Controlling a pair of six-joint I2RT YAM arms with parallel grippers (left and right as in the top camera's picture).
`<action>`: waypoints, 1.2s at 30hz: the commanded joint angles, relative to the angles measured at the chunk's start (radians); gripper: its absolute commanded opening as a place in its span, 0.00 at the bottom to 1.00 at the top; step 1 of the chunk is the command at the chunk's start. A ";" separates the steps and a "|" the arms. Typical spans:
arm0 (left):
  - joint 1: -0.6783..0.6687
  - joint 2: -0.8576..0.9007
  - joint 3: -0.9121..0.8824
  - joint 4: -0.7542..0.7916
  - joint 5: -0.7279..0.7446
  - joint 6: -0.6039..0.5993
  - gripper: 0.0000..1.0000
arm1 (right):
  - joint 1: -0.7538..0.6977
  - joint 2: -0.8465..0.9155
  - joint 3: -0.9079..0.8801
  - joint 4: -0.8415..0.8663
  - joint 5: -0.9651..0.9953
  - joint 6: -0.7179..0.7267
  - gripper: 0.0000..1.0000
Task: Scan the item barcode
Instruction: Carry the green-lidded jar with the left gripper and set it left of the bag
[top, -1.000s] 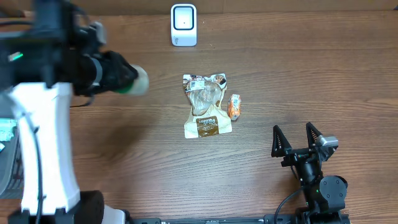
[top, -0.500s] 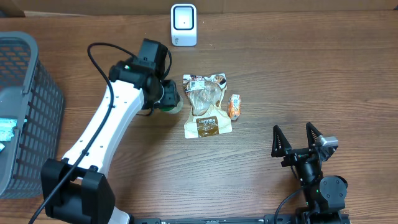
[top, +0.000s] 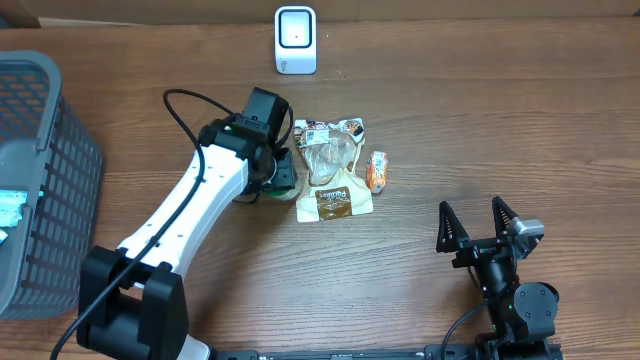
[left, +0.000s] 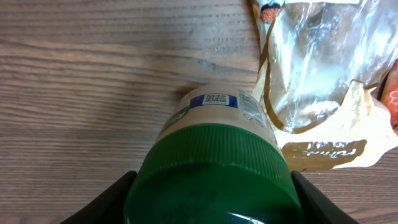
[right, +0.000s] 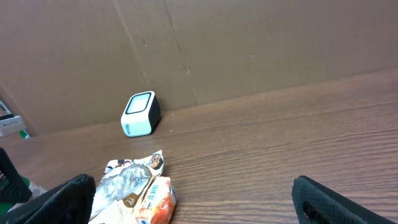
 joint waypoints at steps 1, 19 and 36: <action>-0.010 0.000 -0.013 0.006 -0.012 -0.030 0.35 | 0.005 -0.010 -0.011 0.005 0.003 0.006 1.00; -0.009 0.000 -0.101 0.073 -0.012 -0.054 0.71 | 0.005 -0.010 -0.011 0.005 0.003 0.006 1.00; 0.116 -0.046 0.512 -0.306 -0.032 0.074 0.90 | 0.005 -0.010 -0.011 0.005 0.003 0.006 1.00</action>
